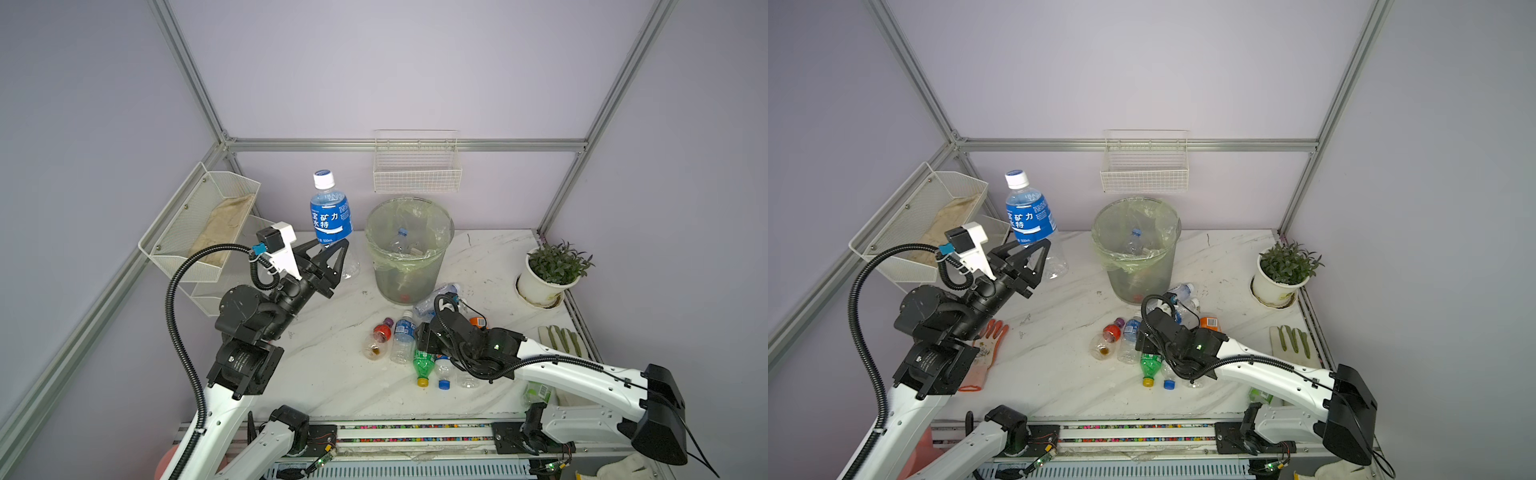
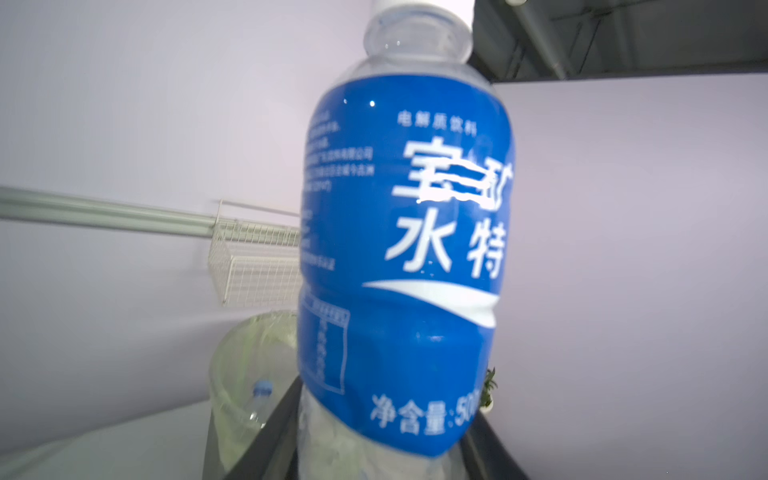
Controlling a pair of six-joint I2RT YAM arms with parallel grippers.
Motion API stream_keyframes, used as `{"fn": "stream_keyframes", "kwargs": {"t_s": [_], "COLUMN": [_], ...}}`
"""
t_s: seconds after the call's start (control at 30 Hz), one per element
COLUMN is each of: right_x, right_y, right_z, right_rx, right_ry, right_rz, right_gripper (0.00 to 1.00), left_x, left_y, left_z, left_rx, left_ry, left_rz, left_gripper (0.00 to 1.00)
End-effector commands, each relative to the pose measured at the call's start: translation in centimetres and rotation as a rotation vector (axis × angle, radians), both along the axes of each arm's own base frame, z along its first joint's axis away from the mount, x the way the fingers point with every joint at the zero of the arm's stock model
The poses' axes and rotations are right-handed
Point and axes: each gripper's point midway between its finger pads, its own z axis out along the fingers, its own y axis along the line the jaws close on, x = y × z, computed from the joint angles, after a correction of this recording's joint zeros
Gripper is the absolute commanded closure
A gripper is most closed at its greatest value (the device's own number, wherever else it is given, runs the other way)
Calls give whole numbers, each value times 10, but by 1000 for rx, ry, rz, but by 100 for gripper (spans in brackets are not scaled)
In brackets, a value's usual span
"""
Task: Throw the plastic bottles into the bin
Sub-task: 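Carry the blue-labelled bottle up and over the bin with the left gripper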
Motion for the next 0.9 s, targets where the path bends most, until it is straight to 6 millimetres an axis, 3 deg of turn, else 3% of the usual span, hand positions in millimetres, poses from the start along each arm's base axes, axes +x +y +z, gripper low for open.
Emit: {"fn": "stream_keyframes", "kwargs": {"t_s": [0.0,0.53,0.77,0.87], "right_x": [-1,-1,-3,-3], "right_y": [-5,-5,-4,-4], "right_z": [4,4,2,4], "right_rx": [11,17,21,24], "right_ry": [-14,-13,-2,-4], "right_rz": [-23,-21,-18,-20], "right_gripper": [28,27,28,27], "left_x": [-15,1,20,38], "left_y": [-1,-20,-42,-57], "left_z": [32,52,65,68], "left_rx": [-70,-86,-89,-82], "left_ry": [-140,-177,-185,-173], "left_rz": [-47,-98,-142,-163], "left_gripper": [73,75,75,75]}}
